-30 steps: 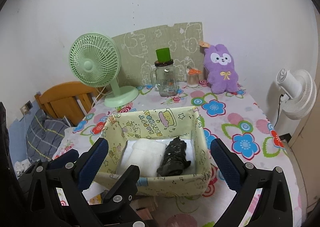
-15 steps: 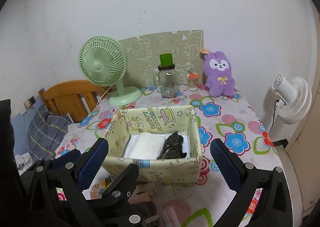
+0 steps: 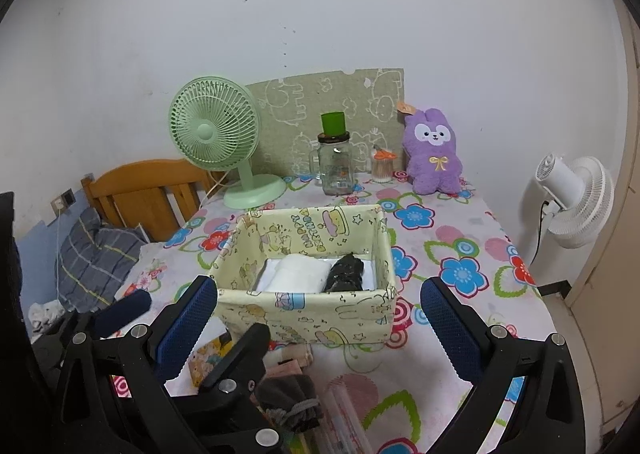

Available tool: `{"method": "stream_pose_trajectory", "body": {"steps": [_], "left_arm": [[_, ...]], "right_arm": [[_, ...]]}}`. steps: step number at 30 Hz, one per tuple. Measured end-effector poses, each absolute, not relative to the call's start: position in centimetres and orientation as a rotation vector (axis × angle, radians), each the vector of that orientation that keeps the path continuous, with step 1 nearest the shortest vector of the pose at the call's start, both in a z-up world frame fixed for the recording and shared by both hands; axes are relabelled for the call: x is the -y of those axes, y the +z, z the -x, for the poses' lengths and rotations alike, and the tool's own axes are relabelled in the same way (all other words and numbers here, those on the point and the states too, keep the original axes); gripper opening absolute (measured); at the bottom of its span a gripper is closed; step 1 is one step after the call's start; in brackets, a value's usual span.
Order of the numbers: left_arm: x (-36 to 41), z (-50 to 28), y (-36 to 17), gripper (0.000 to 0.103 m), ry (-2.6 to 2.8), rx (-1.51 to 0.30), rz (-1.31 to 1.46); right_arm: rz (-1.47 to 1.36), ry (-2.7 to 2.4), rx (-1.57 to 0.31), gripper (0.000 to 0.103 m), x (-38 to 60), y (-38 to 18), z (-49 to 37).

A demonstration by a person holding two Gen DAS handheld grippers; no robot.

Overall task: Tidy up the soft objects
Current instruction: 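Withdraw both tools from the box back toward the remaining items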

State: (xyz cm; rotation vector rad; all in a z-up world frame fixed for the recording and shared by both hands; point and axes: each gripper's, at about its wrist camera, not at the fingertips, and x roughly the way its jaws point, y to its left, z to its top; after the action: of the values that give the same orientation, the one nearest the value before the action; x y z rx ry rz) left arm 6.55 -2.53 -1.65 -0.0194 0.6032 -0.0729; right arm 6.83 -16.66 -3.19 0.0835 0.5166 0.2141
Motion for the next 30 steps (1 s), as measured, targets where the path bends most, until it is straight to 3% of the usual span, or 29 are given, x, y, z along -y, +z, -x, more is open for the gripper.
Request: {"method": "stream_pose_trajectory", "body": {"steps": [30], "left_arm": [[2.0, -3.6, -7.3, 0.100, -0.103, -0.594, -0.025]], "right_arm": [[-0.062, 0.191, -0.557, 0.103, 16.0, -8.9, -3.5]]}}
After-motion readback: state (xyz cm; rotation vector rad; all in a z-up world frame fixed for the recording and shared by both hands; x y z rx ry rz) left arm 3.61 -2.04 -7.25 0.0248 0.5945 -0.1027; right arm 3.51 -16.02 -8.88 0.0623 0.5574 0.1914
